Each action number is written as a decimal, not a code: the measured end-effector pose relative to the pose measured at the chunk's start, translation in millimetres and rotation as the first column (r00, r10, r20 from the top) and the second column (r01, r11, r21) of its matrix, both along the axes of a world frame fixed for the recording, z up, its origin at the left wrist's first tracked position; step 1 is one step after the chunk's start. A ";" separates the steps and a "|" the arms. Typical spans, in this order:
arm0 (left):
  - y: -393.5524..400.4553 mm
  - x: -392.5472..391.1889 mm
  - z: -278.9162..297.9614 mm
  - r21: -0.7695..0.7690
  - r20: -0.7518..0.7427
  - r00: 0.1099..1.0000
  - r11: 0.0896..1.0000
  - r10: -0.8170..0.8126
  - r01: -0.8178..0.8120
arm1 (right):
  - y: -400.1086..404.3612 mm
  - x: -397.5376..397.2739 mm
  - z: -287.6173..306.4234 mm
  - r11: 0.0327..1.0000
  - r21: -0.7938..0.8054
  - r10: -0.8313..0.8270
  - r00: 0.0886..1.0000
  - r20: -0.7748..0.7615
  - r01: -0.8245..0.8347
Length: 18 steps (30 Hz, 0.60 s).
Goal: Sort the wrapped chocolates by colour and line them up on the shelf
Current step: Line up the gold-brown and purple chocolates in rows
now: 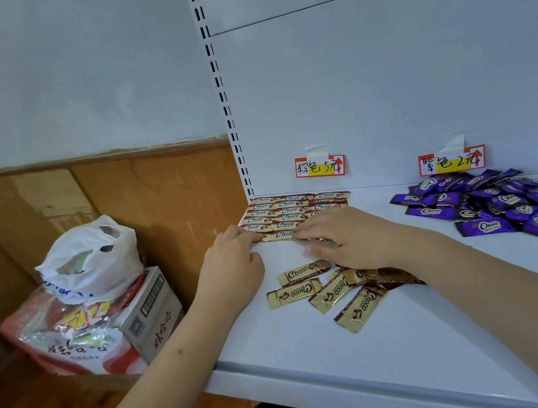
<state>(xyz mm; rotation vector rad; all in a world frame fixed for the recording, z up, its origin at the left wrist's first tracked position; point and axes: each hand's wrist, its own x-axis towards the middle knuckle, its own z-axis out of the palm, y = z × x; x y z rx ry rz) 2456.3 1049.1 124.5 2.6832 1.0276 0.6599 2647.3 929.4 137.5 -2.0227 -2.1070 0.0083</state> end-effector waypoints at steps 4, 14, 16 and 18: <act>-0.7 0.5 0.5 -0.003 -0.014 1.000 1.000 0.003 -0.003 | -0.2 -0.2 2.7 1.000 0.003 -0.004 1.000 -0.007 0.004; 1.3 1.2 -1.4 -0.044 -0.028 1.000 0.999 0.008 -0.010 | -19.6 28.6 17.7 0.984 -0.033 -0.178 0.957 -0.230 0.175; 0.7 1.0 -0.4 -0.046 -0.028 1.000 0.999 0.009 -0.010 | -17.0 27.3 15.3 0.980 -0.011 -0.193 0.945 -0.264 0.197; 0.5 0.8 -0.3 -0.046 -0.033 0.999 0.999 0.009 -0.011 | -14.8 26.0 12.8 0.978 0.007 -0.200 0.941 -0.273 0.209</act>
